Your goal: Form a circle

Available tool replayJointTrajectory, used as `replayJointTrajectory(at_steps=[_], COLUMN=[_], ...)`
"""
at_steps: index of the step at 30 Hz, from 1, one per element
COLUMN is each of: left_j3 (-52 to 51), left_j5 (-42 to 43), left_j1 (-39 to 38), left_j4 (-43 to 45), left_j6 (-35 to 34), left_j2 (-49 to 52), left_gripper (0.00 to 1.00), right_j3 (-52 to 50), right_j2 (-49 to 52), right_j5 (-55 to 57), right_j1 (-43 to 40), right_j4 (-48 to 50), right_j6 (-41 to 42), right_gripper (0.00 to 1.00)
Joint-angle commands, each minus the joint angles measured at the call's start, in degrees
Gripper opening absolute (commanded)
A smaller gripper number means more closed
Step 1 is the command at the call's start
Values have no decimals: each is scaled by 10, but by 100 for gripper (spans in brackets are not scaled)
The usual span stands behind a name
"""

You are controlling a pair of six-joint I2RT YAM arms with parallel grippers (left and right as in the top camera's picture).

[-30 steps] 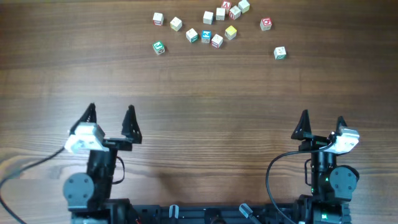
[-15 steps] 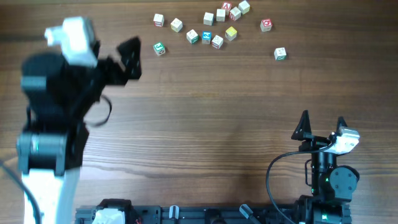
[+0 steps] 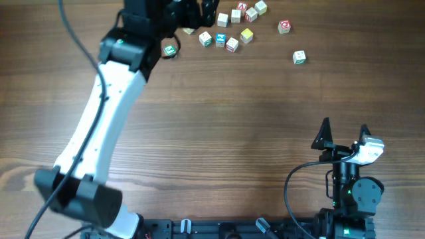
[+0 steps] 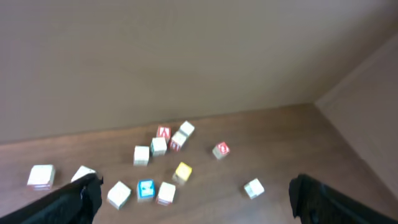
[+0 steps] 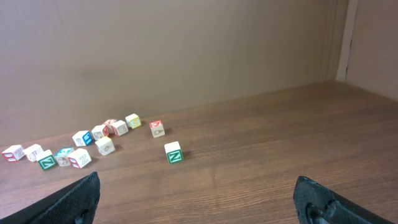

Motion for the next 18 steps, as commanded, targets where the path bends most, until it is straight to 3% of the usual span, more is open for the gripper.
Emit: replayJointTrajectory(at_steps=[1,6,13,18], left_j3=[8,8,8,8], left_j5=[-17,-125,-169,-198], left_j1=[-1,-4,-16,-25], left_j4=[54,119,201,242], left_j6=[-10,-103,-241,-287], left_j2=[75,179,311,360], left_gripper=[100,100,100,100], right_j3=[-1,-1,-1,-1], right_j2=[-5,-5,-5,-5], right_j5=[-7,-7,-7,-6], right_j1=[-1,-1,-1,-1], right_j4=[2,2,2,2], right_j6=[3,3,3,3], right_gripper=[100,100,100,100])
